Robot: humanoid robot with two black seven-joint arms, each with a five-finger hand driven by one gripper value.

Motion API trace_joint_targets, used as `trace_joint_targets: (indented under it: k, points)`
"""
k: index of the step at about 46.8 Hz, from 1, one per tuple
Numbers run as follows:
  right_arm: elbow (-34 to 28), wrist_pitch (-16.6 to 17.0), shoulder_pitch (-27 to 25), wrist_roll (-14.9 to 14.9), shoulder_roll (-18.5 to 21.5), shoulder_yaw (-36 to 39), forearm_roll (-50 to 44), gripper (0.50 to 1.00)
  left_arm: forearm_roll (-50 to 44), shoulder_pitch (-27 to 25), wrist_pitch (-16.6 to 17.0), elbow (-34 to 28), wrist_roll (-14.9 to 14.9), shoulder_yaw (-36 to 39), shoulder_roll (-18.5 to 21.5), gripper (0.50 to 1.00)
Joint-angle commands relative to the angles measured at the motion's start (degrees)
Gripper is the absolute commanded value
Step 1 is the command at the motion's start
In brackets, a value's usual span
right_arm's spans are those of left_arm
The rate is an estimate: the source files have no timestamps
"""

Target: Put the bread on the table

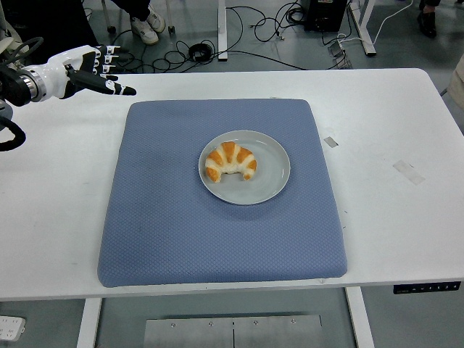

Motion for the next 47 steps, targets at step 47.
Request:
trace_joint_targets:
  k: [47]
  points:
    - [0.0,0.0,0.0,0.0,0.0,0.0,0.0,1.000,0.0,0.7,0.3,0.0,-0.1,-0.1,-0.8,0.966]
